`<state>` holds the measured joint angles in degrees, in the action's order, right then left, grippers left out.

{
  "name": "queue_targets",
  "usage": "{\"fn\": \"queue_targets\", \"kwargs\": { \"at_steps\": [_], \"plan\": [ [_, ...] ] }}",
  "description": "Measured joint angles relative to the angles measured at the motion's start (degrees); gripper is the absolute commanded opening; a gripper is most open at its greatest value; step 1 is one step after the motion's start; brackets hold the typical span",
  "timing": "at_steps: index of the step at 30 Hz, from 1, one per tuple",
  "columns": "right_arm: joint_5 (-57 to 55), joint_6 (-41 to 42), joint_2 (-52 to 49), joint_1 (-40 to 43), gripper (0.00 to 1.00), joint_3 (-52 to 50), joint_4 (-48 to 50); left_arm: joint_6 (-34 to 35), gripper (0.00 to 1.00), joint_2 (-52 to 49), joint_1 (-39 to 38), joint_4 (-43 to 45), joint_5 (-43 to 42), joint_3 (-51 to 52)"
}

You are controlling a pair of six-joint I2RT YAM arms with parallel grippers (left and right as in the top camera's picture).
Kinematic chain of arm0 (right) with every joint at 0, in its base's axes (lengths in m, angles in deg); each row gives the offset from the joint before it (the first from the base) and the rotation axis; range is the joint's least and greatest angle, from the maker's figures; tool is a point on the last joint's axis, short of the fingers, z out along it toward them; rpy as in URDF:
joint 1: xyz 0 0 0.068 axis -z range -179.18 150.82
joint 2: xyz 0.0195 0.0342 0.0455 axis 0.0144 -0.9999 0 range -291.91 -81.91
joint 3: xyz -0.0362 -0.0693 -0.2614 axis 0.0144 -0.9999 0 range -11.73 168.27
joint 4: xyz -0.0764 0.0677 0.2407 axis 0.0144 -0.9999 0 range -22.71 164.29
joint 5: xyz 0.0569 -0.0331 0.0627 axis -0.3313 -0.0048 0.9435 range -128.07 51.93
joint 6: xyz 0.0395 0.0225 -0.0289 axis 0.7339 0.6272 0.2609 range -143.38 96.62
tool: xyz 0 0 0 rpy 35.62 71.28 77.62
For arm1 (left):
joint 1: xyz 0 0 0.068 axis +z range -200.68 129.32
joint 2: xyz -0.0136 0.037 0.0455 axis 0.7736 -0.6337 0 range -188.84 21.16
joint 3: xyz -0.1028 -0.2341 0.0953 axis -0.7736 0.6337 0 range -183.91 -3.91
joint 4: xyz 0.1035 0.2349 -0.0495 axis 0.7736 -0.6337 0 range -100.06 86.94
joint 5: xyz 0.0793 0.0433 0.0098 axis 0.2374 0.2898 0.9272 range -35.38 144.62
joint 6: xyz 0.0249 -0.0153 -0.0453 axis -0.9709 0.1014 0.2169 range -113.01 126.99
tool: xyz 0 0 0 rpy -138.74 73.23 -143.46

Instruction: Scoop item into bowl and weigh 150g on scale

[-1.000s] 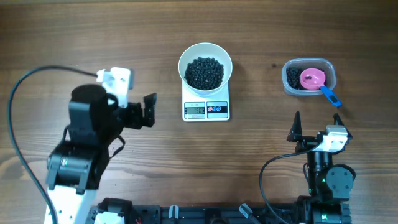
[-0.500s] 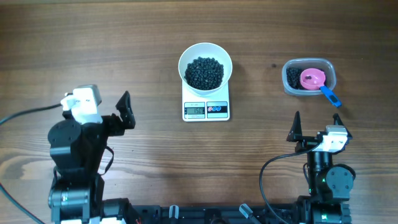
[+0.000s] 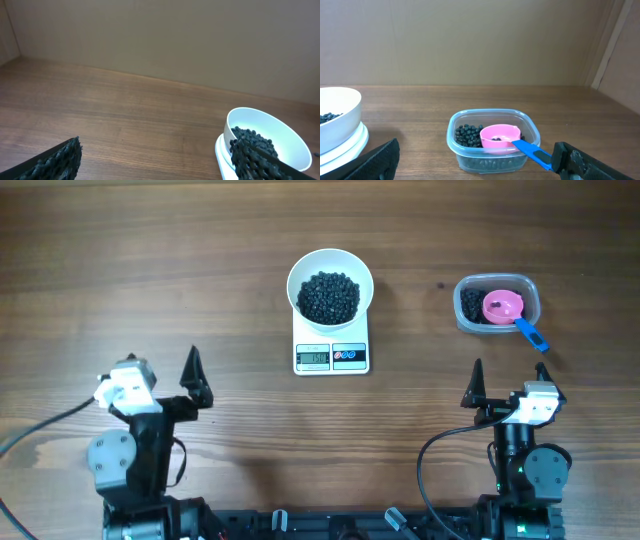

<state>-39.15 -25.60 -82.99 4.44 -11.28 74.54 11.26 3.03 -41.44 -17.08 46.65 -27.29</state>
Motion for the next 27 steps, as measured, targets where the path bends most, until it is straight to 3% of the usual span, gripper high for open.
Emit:
{"fn": "queue_targets", "kwargs": {
  "at_steps": [14,27],
  "plan": [
    [0.0,0.0,0.0,0.0,1.00,0.0,0.0,4.5,1.00,12.5,0.3,3.0,-0.9,8.3],
    [0.0,0.0,0.0,0.0,1.00,0.0,0.0,6.0,1.00,17.3,-0.2,14.8,-1.5,18.2]
  ]
}}
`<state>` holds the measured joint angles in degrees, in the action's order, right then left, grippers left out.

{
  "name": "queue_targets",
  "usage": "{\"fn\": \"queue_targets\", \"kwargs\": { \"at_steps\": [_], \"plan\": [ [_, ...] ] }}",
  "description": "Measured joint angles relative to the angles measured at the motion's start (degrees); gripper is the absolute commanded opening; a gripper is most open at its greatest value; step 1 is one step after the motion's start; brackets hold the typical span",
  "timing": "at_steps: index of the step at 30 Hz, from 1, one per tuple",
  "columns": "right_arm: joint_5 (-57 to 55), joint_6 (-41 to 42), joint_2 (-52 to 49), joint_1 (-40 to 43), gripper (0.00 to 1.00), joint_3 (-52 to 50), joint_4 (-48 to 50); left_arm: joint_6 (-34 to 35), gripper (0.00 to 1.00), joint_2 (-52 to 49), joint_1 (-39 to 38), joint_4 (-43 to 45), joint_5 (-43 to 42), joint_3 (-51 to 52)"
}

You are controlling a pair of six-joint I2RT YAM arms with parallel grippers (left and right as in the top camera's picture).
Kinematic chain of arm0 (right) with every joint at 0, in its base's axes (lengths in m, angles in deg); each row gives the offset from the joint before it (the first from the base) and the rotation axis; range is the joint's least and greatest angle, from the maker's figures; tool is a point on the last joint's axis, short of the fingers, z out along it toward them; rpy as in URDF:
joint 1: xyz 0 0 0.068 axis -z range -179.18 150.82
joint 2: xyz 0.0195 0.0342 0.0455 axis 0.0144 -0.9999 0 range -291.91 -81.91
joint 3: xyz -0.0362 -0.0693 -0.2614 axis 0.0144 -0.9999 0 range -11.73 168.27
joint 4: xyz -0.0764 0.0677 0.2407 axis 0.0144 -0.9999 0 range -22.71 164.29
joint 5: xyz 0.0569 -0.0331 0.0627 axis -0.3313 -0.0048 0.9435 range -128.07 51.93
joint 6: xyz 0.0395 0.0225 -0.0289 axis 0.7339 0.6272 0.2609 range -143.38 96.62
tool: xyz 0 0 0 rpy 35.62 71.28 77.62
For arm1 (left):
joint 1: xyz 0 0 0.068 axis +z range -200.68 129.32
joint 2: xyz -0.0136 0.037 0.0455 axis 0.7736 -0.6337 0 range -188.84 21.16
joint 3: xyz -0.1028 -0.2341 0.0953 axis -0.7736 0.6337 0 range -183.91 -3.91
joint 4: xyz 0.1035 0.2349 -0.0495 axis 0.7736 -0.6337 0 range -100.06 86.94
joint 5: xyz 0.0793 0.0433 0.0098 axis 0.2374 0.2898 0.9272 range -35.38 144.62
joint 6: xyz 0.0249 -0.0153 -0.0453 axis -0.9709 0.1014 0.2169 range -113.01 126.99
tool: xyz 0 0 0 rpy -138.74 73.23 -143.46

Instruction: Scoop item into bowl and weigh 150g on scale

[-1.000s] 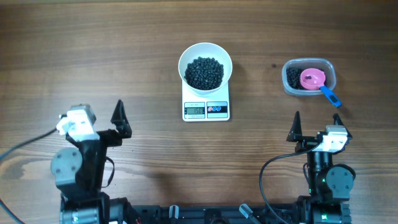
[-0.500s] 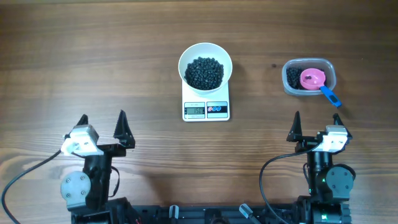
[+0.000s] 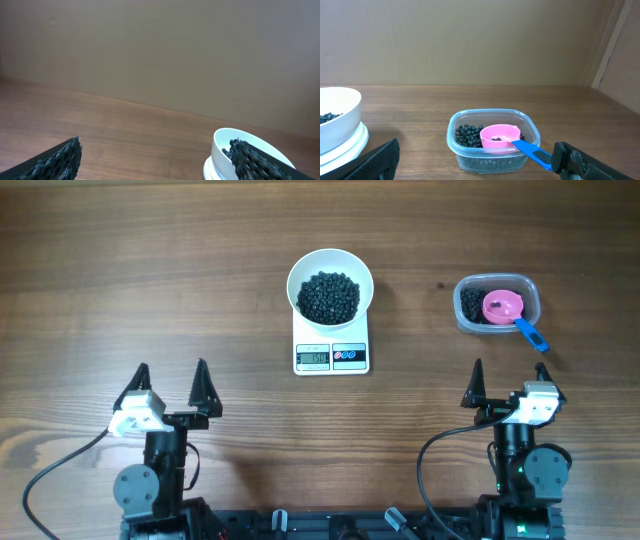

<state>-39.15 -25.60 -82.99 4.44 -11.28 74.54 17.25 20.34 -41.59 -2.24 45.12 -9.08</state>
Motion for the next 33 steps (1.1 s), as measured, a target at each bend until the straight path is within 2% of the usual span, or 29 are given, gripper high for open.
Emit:
{"fn": "queue_targets", "kwargs": {
  "at_steps": [5,10,18,29,33],
  "plan": [
    [0.0,0.0,0.0,0.0,1.00,0.0,0.0,0.2,1.00,0.0,-1.6,4.3,-0.2,3.3],
    [0.0,0.0,0.0,0.0,1.00,0.0,0.0,0.2,1.00,0.0,-3.1,4.4,-0.2,4.4],
    [0.0,0.0,0.0,0.0,1.00,0.0,0.0,0.2,1.00,0.0,-7.5,-4.1,-0.2,4.5],
    [0.0,0.0,0.0,0.0,1.00,0.0,0.0,0.1,1.00,0.0,-8.3,-4.3,0.7,4.5],
    [0.0,0.0,0.0,0.0,1.00,0.0,0.0,-2.0,1.00,0.0,-8.3,-4.3,0.7,4.5]
  ]
}}
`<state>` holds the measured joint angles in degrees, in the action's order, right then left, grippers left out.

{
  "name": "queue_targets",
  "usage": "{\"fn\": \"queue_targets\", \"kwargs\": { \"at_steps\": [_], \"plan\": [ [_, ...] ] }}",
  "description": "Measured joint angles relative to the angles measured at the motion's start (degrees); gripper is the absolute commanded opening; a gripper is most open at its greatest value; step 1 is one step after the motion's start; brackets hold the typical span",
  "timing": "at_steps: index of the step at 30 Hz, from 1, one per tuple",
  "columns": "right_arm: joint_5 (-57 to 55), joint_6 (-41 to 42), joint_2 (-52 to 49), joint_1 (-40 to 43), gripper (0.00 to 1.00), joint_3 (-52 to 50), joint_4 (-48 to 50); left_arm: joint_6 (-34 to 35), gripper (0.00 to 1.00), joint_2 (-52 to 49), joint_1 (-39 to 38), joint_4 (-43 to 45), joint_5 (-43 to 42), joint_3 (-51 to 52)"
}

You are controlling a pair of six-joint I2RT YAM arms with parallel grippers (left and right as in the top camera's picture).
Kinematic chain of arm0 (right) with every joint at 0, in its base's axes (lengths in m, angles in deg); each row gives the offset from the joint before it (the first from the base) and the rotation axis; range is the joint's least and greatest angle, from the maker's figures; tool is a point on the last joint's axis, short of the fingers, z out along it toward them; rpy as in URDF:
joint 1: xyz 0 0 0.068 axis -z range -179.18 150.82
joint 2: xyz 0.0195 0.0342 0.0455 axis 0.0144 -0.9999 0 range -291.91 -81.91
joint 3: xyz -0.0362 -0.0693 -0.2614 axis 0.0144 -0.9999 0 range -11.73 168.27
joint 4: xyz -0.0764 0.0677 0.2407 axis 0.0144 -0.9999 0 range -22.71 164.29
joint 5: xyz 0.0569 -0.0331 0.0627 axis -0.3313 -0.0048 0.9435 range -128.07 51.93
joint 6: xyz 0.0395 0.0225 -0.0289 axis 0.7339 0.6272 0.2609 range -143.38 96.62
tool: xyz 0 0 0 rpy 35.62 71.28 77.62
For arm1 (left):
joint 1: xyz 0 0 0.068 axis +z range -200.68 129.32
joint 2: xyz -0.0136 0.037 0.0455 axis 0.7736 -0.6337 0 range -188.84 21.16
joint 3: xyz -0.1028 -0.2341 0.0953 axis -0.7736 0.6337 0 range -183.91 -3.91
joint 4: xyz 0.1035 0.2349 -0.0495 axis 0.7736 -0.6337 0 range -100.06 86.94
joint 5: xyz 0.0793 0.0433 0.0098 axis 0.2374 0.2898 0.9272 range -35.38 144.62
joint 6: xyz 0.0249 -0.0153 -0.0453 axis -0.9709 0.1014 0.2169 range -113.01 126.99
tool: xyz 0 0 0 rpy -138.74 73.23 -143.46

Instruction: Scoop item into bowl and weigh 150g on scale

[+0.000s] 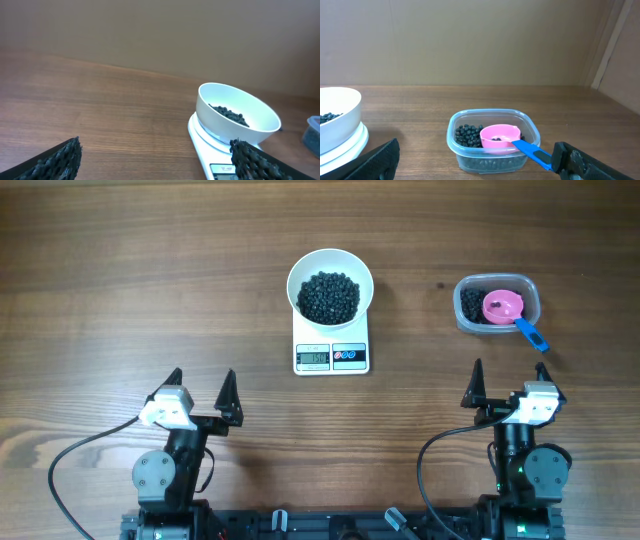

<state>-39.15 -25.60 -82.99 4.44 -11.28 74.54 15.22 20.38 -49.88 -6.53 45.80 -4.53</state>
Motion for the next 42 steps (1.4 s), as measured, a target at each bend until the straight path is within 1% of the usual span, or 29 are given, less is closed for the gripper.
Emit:
{"fn": "queue_targets", "kwargs": {
  "at_steps": [4,8,13,22,34,42],
  "plan": [
    [0.0,0.0,0.0,0.0,1.00,0.0,0.0,-3.1,1.00,0.0,0.0,0.0,0.2,0.0],
    [0.0,0.0,0.0,0.0,1.00,0.0,0.0,-4.8,1.00,0.0,-0.1,0.0,0.4,0.0],
    [0.0,0.0,0.0,0.0,1.00,0.0,0.0,-5.6,1.00,0.0,-0.1,-0.2,1.1,0.0],
    [0.0,0.0,0.0,0.0,1.00,0.0,0.0,-6.0,1.00,0.0,-0.1,-0.6,5.2,0.0],
    [0.0,0.0,0.0,0.0,1.00,0.0,0.0,-6.1,1.00,0.0,-0.1,-0.7,6.0,0.0],
    [0.0,0.0,0.0,0.0,1.00,0.0,0.0,-9.7,1.00,0.0,-0.1,-0.7,6.0,0.0]
  ]
}}
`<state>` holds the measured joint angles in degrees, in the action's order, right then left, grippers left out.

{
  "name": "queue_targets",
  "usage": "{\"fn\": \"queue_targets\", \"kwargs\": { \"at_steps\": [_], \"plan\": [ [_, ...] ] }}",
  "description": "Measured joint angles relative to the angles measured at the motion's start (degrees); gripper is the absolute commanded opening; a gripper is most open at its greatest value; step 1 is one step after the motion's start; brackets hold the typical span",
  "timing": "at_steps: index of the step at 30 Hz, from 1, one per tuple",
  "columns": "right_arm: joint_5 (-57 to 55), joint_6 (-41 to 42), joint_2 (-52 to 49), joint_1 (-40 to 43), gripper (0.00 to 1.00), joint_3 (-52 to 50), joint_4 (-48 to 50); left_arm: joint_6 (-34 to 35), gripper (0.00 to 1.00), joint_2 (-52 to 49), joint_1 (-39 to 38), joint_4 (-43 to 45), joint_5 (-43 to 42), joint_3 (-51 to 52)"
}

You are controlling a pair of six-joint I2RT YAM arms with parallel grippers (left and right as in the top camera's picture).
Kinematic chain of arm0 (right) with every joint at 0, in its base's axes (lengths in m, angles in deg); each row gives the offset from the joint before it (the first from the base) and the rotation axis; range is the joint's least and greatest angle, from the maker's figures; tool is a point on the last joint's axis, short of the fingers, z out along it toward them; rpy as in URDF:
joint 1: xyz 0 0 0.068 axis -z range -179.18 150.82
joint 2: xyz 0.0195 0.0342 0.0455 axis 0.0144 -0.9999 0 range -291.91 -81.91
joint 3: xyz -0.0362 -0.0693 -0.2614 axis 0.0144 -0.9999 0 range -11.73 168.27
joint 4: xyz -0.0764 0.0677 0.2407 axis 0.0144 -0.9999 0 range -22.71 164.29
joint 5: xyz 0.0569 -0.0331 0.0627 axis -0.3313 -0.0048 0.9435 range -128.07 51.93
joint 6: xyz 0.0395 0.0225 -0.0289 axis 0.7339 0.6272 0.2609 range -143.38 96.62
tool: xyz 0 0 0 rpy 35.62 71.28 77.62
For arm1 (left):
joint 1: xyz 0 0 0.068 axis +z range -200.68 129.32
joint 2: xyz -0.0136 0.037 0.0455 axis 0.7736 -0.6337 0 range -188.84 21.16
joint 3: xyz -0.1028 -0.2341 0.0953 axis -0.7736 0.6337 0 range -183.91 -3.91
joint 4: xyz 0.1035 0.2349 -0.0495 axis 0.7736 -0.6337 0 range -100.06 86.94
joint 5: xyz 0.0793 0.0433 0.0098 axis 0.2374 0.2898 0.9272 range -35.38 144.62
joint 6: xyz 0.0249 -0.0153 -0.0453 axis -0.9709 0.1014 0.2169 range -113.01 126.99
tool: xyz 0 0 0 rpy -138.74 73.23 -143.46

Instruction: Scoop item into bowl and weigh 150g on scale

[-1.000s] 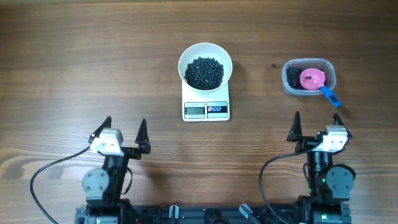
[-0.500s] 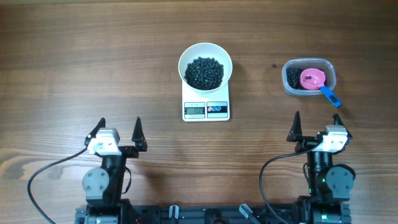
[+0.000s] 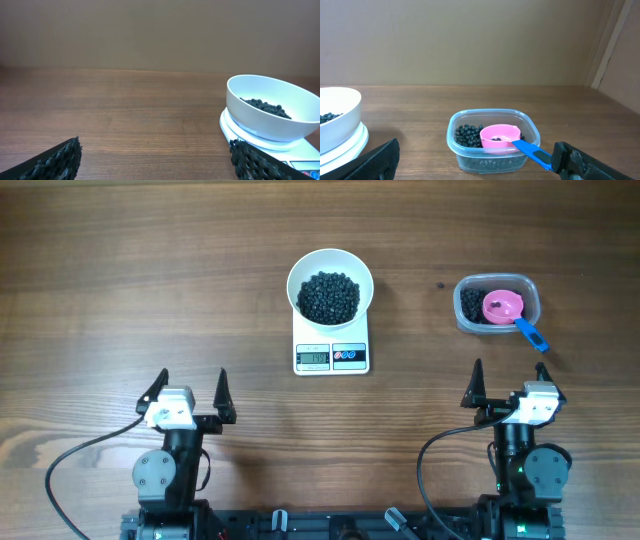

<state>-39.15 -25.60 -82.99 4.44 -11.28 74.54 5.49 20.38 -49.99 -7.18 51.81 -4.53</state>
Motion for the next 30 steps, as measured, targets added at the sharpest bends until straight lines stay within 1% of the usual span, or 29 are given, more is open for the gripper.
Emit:
{"fn": "queue_targets", "kwargs": {
  "at_steps": [18,30],
  "plan": [
    [0.0,0.0,0.0,0.0,1.00,0.0,0.0,-1.2,1.00,0.0,0.0,0.0,0.0,0.0],
    [0.0,0.0,0.0,0.0,1.00,0.0,0.0,0.8,1.00,0.0,0.0,0.0,0.0,0.0]
  ]
}}
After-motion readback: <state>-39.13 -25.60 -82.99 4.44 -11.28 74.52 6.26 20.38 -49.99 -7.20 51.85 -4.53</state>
